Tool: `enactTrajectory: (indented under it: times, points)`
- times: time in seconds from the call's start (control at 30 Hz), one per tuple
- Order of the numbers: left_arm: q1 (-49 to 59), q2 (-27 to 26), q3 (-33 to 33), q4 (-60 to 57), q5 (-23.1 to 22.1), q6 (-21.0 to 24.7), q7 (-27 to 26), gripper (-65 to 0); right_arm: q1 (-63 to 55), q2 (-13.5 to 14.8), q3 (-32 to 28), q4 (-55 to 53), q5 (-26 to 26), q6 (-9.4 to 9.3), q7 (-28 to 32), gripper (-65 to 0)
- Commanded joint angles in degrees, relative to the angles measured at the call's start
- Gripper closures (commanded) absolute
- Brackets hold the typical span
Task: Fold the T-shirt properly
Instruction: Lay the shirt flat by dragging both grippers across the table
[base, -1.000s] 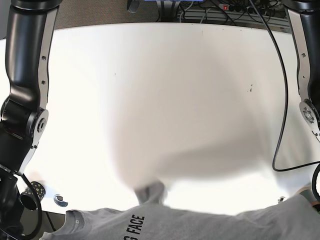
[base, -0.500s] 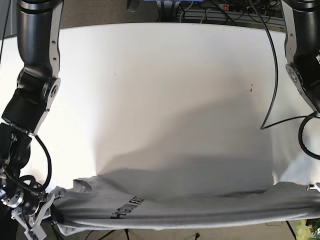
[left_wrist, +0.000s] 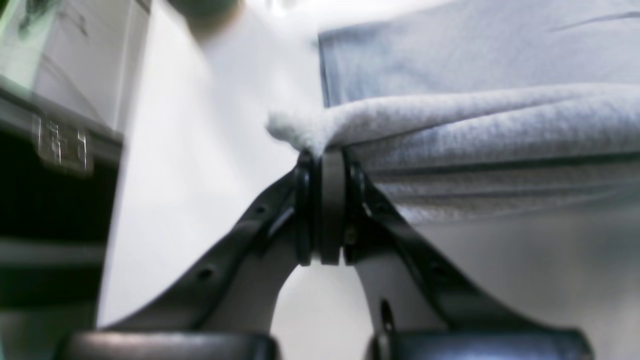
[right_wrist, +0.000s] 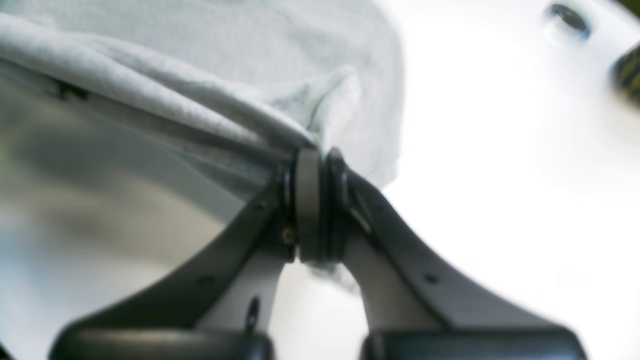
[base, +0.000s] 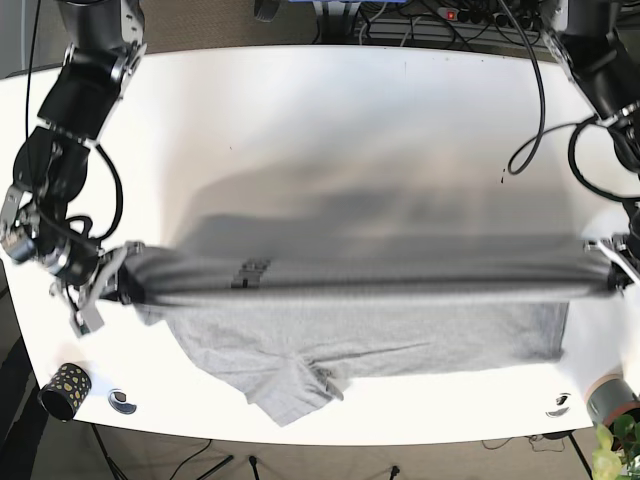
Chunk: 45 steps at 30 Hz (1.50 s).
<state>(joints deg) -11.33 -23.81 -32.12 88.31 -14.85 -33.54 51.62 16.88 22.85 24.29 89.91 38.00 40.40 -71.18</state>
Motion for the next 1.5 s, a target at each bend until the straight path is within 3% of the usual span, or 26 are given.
enactTrajectory:
  times: [0.0, 0.3, 0.63, 0.7, 0.77, 0.83, 0.9, 0.97, 1.07, 1.17, 1.3, 1.37, 1.47]
  points:
    - [1.09, -1.64, -1.33, 2.28, 0.48, 0.97, -1.29, 0.0, -1.90, 1.72, 1.33, 2.71, 0.73, -0.40, -0.08, 0.0]
    - [11.29, -1.55, -3.44, 2.28, 0.48, 0.88, -3.83, 0.0, -15.52, 1.81, 1.77, 5.17, 5.39, -0.40, -0.16, 0.0]
    - [18.59, -1.64, -3.79, 1.84, 0.83, 0.88, -6.03, -0.8, -22.73, 1.81, 1.77, 5.17, 6.09, -0.40, -0.16, 0.0]
    - [19.46, -1.64, -3.71, 1.84, 0.92, 0.88, -5.77, -4.7, -23.70, 1.81, 1.77, 5.17, 6.09, -0.40, -0.16, 0.0]
    - [20.87, -1.64, -3.71, 1.84, 0.92, 0.88, -5.77, -14.9, -24.66, 1.98, 1.77, 5.17, 6.09, -0.40, -0.16, 0.0]
    - [21.93, -1.64, -3.79, 1.75, 0.92, 0.88, -5.77, -26.1, -24.93, 2.16, 1.77, 5.17, 5.91, -0.40, -0.16, -6.5]
    - [22.81, -1.64, -3.79, 1.75, 0.92, 0.88, -5.77, -36.9, -26.25, 2.25, 1.77, 5.17, 5.65, -0.40, -0.16, -17.9]
    - [23.68, -1.64, -3.79, 1.75, 0.92, 0.88, -5.77, -42.1, -26.95, 2.25, 1.77, 5.17, 5.74, -0.40, -0.16, -26.8]
    - [24.12, -1.64, -3.97, 2.19, 0.48, 0.88, -5.68, -41.5, -28.18, 2.34, 1.77, 5.70, 6.09, -0.40, -0.16, -38.7]
    - [24.21, -1.64, -5.02, 4.57, -0.66, 0.79, -5.68, -41.3, -29.76, 2.95, 1.86, 10.79, 6.09, -0.40, -0.16, -40.1]
    - [26.15, -1.55, -9.86, 9.31, -7.70, -3.69, -3.13, -41.7, -30.73, 2.95, 1.86, 16.77, 6.09, -0.40, -0.16, -40.1]
    - [25.97, -1.64, -10.83, 10.46, -10.77, -6.46, -1.02, -41.5, -30.64, 1.81, 1.77, 18.00, 6.09, -0.40, -0.16, -40.1]
    - [25.88, -1.64, -11.18, 11.77, -12.80, -6.46, 0.47, -41.5, -30.03, -0.39, 1.68, 17.92, 5.56, -0.40, -0.16, -40.1]
